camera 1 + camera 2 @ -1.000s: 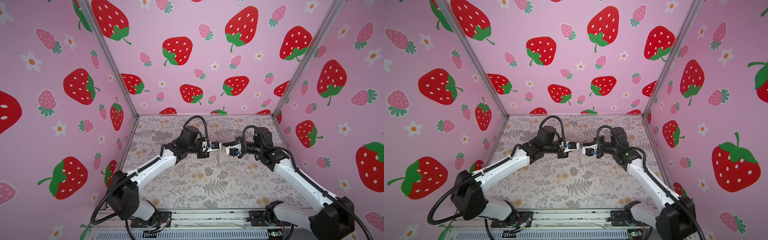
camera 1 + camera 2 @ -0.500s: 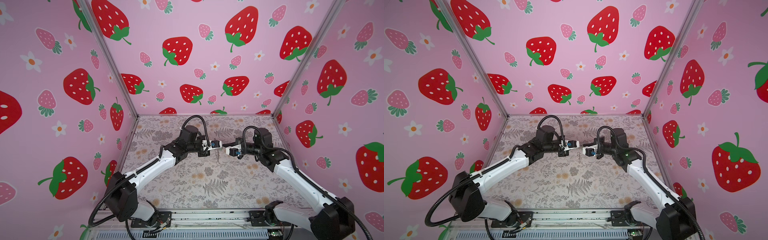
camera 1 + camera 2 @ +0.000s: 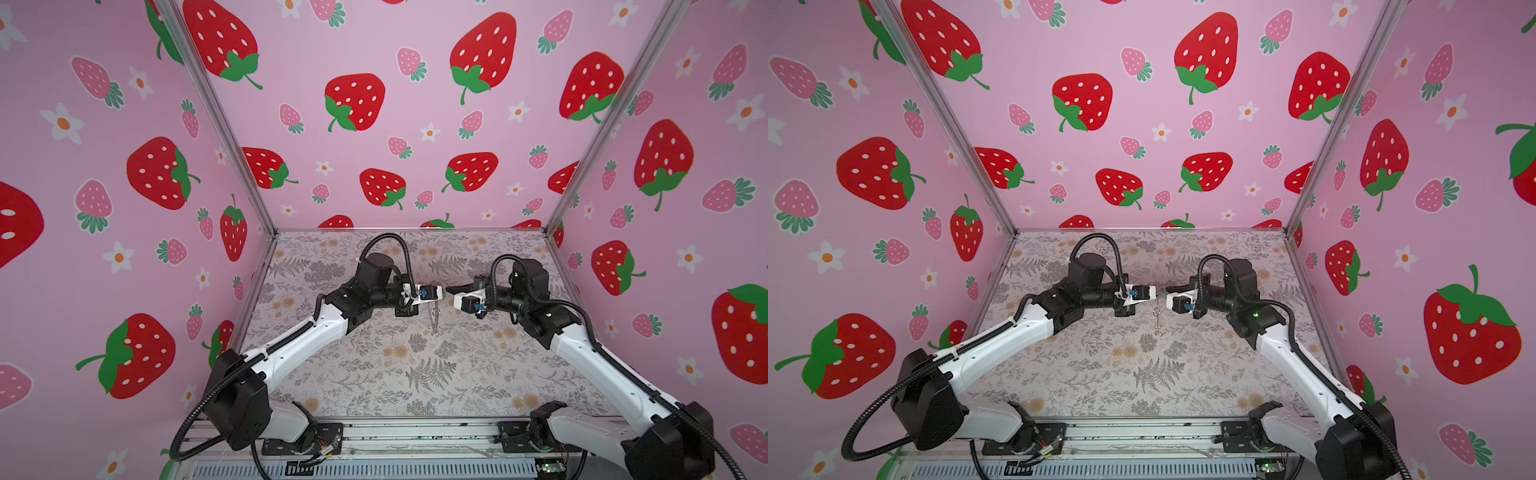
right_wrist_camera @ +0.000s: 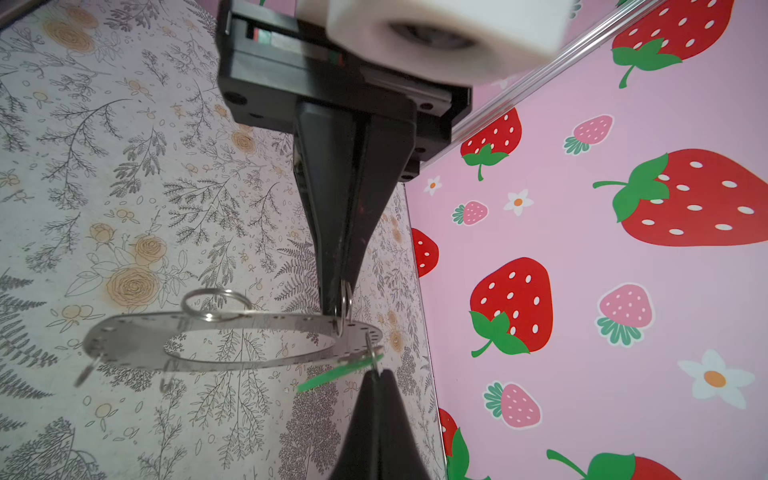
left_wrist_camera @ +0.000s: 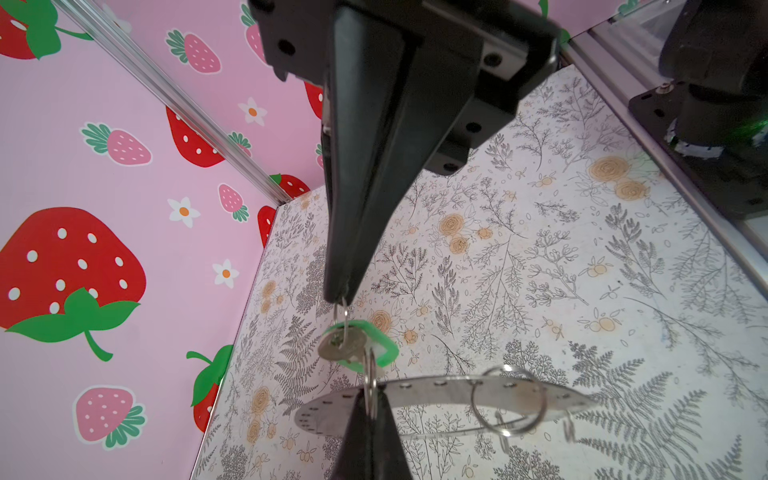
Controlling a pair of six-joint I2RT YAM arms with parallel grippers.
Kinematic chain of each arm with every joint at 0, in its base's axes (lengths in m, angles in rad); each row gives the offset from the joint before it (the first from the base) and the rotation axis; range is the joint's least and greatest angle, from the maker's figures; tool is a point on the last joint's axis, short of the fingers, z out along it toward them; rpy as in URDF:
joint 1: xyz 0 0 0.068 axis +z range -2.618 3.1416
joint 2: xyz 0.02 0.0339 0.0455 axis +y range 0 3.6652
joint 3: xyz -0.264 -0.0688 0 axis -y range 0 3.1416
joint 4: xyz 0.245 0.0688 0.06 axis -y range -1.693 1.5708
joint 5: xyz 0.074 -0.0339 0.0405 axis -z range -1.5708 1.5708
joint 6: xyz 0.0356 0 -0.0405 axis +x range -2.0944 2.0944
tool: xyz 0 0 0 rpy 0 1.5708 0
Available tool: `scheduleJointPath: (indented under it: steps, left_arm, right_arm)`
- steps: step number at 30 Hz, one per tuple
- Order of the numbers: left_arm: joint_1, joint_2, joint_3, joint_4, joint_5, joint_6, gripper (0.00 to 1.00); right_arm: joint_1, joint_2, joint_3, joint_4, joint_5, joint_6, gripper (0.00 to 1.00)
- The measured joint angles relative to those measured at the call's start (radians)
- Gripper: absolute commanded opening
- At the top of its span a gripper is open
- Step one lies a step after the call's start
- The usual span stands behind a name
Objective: Put the keys on the keyring
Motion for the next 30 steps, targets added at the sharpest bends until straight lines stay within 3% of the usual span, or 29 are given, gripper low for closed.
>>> scheduleJointPath:
  steps: [30]
  left_arm:
    - [0.000, -0.035, -0.026, 0.017, -0.003, -0.009, 0.00]
  right_arm:
    - [0.029, -0.012, -0.011, 0.001, 0.005, 0.012, 0.00]
